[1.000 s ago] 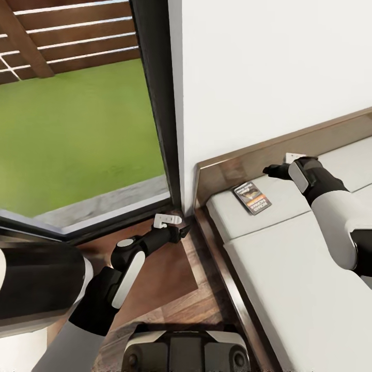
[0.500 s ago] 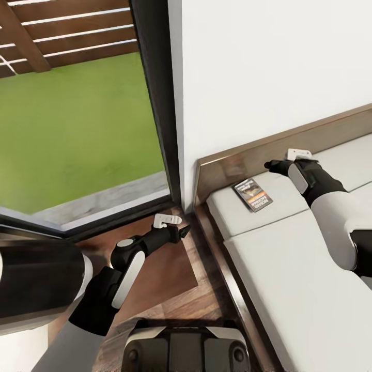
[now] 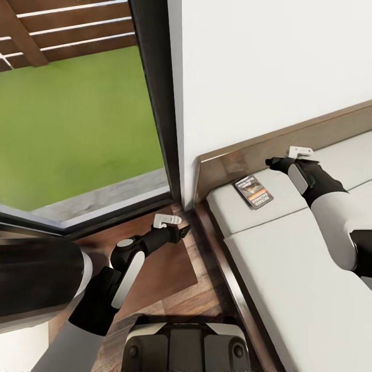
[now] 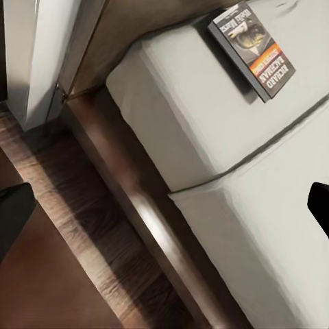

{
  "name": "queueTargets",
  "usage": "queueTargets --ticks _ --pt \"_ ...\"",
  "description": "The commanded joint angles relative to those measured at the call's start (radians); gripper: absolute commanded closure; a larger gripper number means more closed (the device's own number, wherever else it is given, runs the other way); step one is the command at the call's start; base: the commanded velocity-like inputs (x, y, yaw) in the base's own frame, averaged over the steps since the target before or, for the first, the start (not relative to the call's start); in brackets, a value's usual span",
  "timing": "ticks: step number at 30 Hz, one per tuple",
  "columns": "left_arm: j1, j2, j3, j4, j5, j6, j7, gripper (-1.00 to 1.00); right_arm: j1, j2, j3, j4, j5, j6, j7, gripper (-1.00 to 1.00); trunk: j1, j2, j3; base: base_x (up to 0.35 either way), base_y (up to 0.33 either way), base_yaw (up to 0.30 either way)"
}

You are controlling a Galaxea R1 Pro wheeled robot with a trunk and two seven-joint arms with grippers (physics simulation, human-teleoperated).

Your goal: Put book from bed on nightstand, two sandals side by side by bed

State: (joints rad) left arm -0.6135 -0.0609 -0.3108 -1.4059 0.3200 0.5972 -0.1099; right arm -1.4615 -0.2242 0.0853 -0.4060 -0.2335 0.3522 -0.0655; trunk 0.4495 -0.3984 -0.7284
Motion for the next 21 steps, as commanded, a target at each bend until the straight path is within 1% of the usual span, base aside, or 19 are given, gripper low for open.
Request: queueTargets --ticks 1,15,21 --pt "0.0 0.0 0.001 -0.001 0.002 0.006 -0.002 -1.0 0.0 -0.001 0.008 -0.002 -0.01 0.004 -0.007 -1.0 0.0 -0.002 -0.003 0.0 0.0 0.0" --pt "0.0 0.001 0.002 -0.001 0.002 0.006 -0.001 -1.0 0.0 -0.001 0.007 -0.004 -0.009 -0.03 -0.008 -1.0 0.0 -0.002 -0.023 0.0 0.0 0.0" --pt "-0.001 0.001 0.002 -0.001 0.002 0.006 -0.001 -1.0 0.0 -0.001 0.005 -0.006 -0.009 -0.031 -0.008 -1.0 0.0 -0.002 -0.033 0.0 0.0 0.0"
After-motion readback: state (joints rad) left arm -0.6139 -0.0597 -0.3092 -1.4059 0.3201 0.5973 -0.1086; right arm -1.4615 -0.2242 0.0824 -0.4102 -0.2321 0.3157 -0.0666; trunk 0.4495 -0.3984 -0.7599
